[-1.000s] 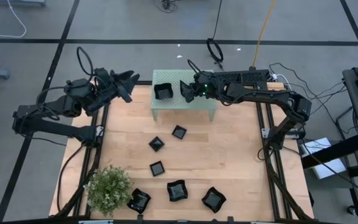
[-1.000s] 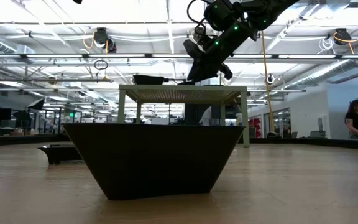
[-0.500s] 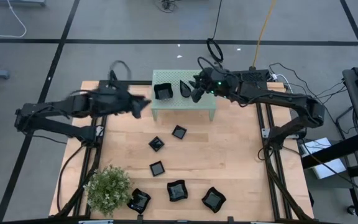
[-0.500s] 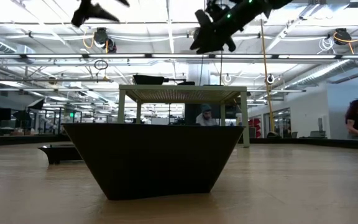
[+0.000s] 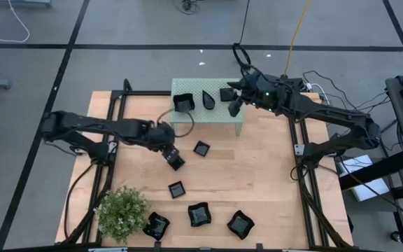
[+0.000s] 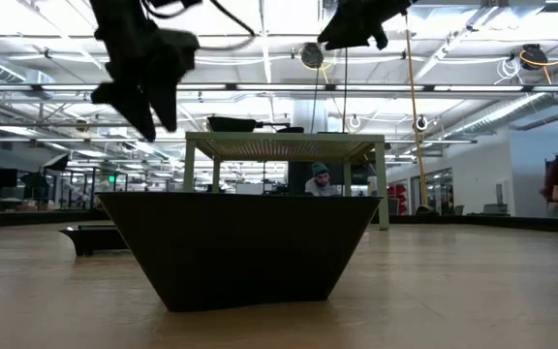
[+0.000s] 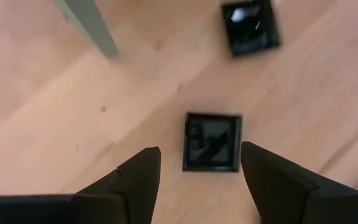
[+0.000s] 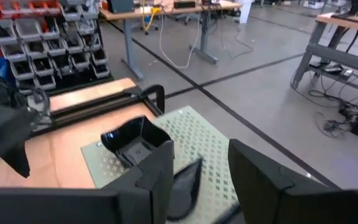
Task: Pick & Place Mini shaped plates
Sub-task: Stack the black square plate on the shelf
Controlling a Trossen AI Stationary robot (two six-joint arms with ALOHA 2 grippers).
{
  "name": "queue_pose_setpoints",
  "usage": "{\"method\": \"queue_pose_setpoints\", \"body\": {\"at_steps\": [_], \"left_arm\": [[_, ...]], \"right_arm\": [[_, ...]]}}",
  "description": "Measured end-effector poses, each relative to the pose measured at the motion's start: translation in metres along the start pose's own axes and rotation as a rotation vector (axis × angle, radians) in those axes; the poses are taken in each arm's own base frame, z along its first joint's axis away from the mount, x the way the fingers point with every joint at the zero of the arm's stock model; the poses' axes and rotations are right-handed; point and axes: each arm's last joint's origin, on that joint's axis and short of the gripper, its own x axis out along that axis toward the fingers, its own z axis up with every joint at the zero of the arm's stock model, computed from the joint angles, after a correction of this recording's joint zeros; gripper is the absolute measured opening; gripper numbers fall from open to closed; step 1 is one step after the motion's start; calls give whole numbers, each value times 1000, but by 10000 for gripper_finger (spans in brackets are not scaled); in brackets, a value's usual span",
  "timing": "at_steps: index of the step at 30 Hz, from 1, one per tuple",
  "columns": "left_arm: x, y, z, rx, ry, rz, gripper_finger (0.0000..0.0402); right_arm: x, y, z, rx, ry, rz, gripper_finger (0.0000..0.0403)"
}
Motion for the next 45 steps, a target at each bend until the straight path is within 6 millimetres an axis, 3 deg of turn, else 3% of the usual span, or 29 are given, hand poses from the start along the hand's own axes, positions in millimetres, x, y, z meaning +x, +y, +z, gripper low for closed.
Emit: {"method": "queue_pose_setpoints", "body": {"at_steps": [13,19,24,30,34,45], "left_arm": [[79,-12,-9,62,242,154,225],[107,-11,-13,66,301,210,225],[116,-12,-14,45,357,180,205],[107,-15,-13,23,362,100,92],[91,-19,-8,-18,314,24,13],[26,-26,7,-108,-41,-119,7]], "right_arm": [[-14,-3,-12,-80,148,-2,139],[-14,-3,-13,-87,167,-2,139],[-14,-3,-13,-88,167,-2,139],[-14,-3,-14,-87,173,-3,139],[-14,-3,-14,-87,175,-3,139],[-15,-1,-14,-22,178,26,139]]}}
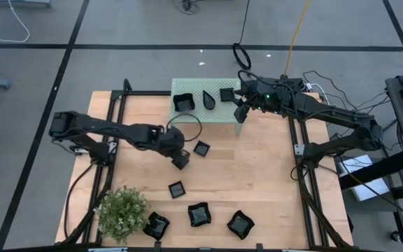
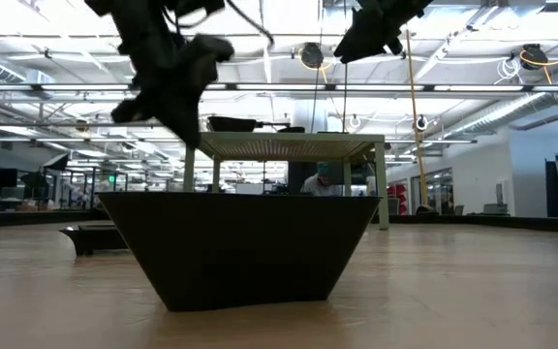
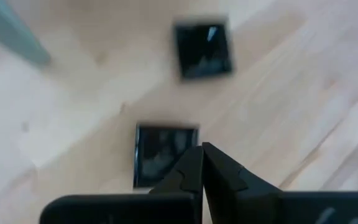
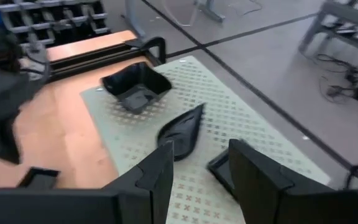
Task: Pick & Place Mini shaped plates
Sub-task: Stack the black square plate on the shelf
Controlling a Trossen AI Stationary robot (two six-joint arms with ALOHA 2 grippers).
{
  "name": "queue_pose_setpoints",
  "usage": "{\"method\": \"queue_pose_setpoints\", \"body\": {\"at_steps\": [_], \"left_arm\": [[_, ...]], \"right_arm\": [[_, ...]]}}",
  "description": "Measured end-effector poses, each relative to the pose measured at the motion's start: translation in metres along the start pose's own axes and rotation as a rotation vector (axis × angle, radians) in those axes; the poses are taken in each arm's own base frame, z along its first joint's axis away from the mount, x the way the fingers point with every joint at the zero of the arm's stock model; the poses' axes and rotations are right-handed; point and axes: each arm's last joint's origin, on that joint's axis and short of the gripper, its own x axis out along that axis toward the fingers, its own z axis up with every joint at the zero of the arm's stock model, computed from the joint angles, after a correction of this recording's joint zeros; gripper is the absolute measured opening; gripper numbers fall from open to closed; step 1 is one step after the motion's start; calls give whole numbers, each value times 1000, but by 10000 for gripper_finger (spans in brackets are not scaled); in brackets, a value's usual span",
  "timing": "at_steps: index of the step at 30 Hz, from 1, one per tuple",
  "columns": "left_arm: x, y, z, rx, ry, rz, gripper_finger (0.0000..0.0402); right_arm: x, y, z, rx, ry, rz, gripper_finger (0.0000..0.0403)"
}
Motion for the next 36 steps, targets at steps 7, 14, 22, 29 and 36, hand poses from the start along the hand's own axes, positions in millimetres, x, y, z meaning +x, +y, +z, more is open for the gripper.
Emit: {"method": "queue_pose_setpoints", "body": {"at_steps": [7,14,22,29,36], "left_arm": [[-14,-2,-1,26,-70,-5,12],[14,13,-15,36,107,225,62],[57,10,-20,96,183,246,161],[95,21,-21,63,261,335,170],[99,21,-18,43,294,276,84]], "right_arm": [[2,5,-3,-16,-4,58,139],[11,5,-19,-21,31,54,139],[19,5,-32,-21,35,53,139],[20,6,-35,-23,38,53,139],[20,6,-34,-22,36,53,139]]}}
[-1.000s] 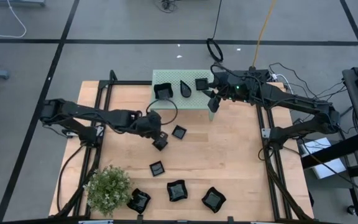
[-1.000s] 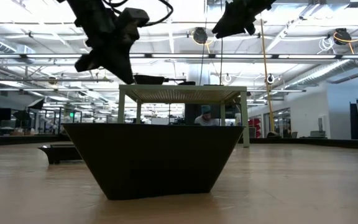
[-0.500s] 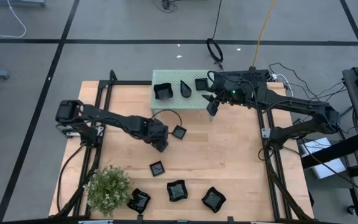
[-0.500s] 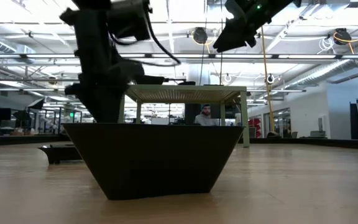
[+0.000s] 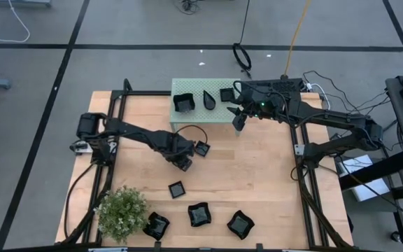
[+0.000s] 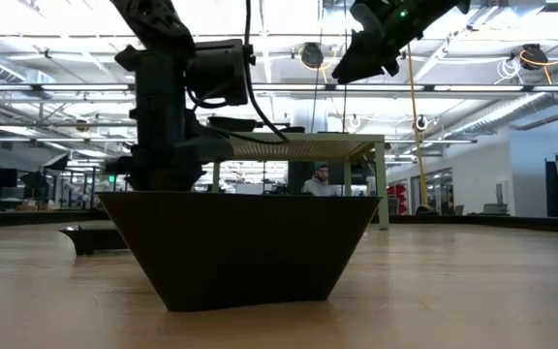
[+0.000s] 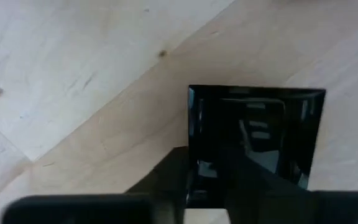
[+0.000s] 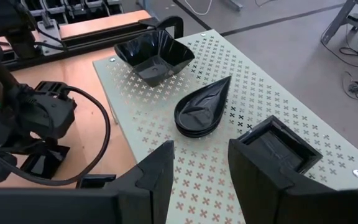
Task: Pick & Place Mini shaped plates
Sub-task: Stack the black square plate on the shelf
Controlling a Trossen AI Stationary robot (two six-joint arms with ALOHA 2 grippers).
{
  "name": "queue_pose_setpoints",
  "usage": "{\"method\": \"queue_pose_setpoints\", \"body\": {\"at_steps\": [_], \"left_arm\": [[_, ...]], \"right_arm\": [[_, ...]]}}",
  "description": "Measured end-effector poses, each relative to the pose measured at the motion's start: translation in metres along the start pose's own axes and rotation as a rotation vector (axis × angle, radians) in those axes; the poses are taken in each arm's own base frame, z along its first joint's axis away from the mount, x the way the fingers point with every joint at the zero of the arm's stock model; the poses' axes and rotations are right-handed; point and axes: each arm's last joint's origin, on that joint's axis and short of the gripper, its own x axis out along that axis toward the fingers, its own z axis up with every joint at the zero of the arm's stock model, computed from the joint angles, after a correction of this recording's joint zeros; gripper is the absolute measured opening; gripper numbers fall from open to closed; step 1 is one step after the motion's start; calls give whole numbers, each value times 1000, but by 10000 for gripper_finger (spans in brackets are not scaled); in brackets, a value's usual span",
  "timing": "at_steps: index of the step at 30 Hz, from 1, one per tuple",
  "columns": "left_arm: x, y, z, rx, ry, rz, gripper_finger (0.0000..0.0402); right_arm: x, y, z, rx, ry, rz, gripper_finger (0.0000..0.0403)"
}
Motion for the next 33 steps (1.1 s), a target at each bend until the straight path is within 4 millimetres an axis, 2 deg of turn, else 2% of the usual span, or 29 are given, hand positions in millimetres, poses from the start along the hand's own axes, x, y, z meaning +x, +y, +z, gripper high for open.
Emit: {"method": "queue_pose_setpoints", "body": {"at_steps": [5,12,20,24,28,33], "left_arm": [[-16,1,-1,-6,-29,-52,11],[-53,0,1,-25,-150,-187,6],[-97,-5,3,-67,-437,-334,5],[-105,-8,8,-81,-523,-376,9],[-109,-10,12,-86,-582,-394,6],[-110,-10,17,-97,-613,-415,9]], "right_arm": [[0,0,0,0,-1,0,139],[0,0,0,0,-1,0,139],[1,7,4,23,-49,104,139],[6,19,3,16,-104,191,139],[20,34,0,-1,-95,245,146],[44,49,-9,-57,-75,273,176]]}}
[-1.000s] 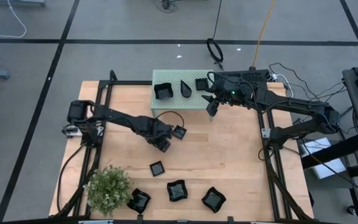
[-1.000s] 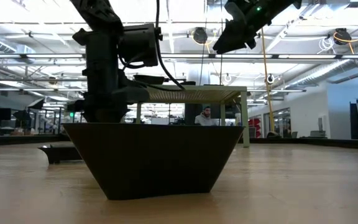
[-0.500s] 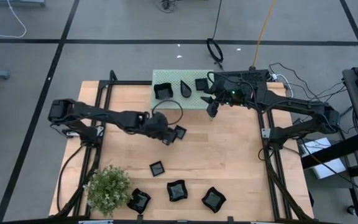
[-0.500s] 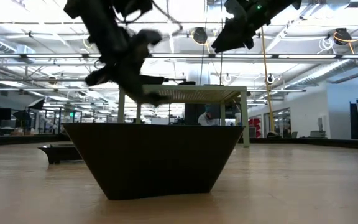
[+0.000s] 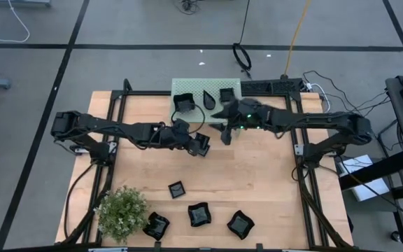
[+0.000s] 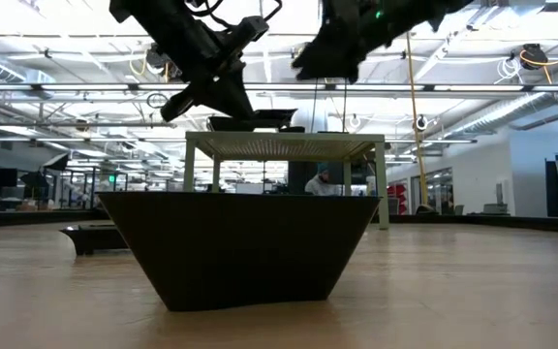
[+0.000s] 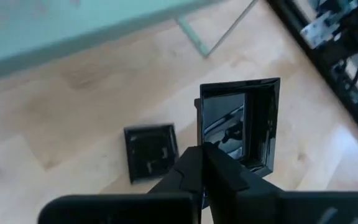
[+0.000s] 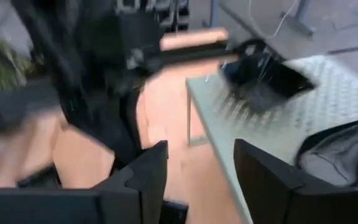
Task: Pick & Place Mini shaped plates
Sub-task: Stack the black square plate on the shelf
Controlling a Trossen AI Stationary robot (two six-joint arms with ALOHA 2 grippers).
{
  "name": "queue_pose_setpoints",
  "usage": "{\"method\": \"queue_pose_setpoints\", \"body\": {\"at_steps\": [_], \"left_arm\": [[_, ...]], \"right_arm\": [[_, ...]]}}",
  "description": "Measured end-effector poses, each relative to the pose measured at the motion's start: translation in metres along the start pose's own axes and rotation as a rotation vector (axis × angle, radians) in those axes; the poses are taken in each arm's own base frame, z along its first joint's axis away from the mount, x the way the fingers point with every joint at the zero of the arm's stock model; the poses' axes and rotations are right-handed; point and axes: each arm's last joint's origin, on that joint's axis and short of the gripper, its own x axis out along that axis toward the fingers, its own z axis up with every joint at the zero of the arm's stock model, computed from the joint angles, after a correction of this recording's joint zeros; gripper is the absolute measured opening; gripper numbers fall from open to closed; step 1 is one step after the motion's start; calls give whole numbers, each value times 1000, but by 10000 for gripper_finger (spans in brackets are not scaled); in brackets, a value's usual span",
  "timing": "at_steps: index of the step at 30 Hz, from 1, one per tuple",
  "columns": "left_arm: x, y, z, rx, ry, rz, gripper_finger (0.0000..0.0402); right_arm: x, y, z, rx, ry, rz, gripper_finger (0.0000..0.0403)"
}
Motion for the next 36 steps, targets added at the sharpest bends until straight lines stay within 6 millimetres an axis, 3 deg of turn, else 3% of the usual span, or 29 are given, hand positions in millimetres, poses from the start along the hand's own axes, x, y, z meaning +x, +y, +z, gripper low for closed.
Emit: {"method": "queue_pose_setpoints", "body": {"at_steps": [5,12,26,36], "left_arm": [[0,-1,1,12,-18,-4,4],[0,-2,2,21,-34,-11,11],[0,-6,5,55,-66,-48,5],[0,-6,6,55,-71,-43,5]], "right_arm": [[22,8,-12,-139,23,32,193],[41,12,-23,-187,50,44,180],[43,11,-28,-144,88,31,146],[43,10,-31,-134,112,33,66]]}}
